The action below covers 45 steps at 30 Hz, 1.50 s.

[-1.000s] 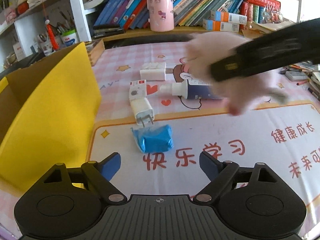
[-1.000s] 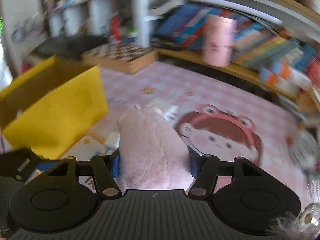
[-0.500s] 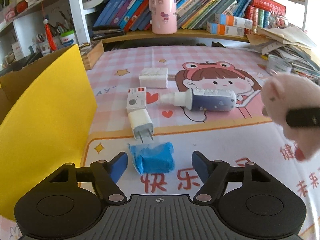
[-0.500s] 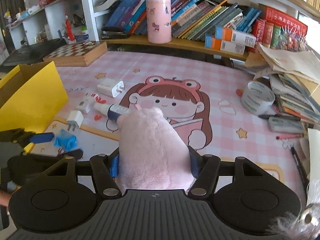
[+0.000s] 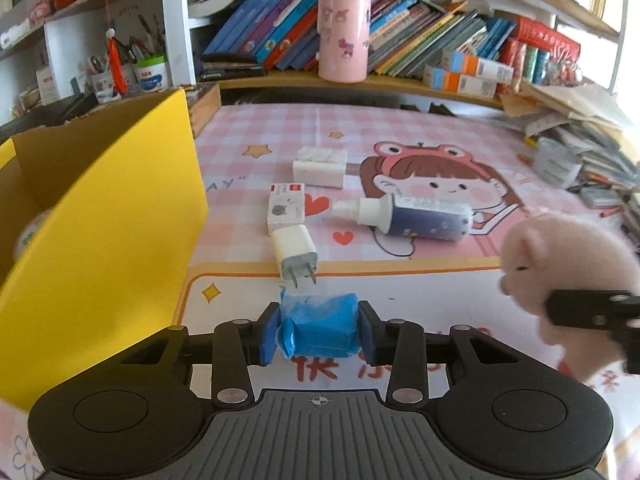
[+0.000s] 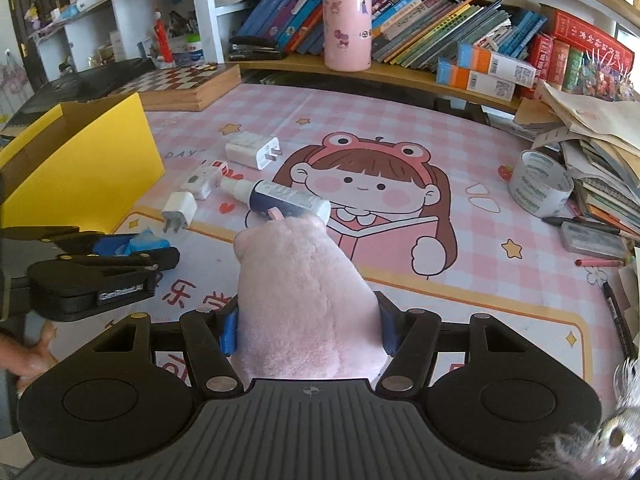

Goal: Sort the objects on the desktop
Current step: 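Carry the pig and blue block with both grippers over the yellow box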

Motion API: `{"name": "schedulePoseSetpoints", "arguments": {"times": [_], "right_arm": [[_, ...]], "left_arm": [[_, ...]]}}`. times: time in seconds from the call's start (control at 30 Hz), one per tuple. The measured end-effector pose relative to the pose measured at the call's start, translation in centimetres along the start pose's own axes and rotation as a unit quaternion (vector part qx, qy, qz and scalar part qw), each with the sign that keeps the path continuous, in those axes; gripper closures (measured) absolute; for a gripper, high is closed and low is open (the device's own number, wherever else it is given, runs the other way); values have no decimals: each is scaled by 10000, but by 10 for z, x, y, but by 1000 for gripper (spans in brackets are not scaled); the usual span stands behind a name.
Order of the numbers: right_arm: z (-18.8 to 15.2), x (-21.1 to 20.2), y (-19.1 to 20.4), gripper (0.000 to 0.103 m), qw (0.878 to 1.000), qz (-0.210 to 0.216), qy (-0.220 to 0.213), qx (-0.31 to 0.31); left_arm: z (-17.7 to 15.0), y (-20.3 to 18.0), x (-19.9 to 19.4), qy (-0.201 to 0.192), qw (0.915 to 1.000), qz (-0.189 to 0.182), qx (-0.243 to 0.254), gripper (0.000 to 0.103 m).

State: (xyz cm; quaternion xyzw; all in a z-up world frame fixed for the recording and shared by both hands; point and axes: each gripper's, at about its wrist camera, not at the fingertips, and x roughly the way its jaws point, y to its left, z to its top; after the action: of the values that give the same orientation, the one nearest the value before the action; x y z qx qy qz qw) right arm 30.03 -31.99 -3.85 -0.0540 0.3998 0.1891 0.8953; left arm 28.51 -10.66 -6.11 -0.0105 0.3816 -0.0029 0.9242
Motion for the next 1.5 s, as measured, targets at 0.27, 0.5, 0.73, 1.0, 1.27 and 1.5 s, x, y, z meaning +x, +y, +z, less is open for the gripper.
{"name": "schedulePoseSetpoints", "arguments": {"times": [0.27,0.5,0.73,1.0,1.27,1.5], "right_arm": [[-1,-8,8,43,9998,33,-135,118],[-8,-24,22,43,9992,137,-223,293],[-22,-45,45,43,9985,138,-300,429],[-39,-61,77,43,9978,1,-257,607],[-58,-75,116,43,9974,-129,-147,687],[-80,-89,164,43,9985,-155,-70,520]], "left_arm": [[-1,8,-52,-278,9991,-323,-60,65],[-10,20,-94,-463,9980,-420,-42,65],[-23,29,-114,-488,9969,-614,102,65],[-38,42,-131,-489,9941,-878,407,65],[-61,69,-153,-400,9919,-1098,493,65],[-82,98,-175,-362,9920,-1137,421,65]]}}
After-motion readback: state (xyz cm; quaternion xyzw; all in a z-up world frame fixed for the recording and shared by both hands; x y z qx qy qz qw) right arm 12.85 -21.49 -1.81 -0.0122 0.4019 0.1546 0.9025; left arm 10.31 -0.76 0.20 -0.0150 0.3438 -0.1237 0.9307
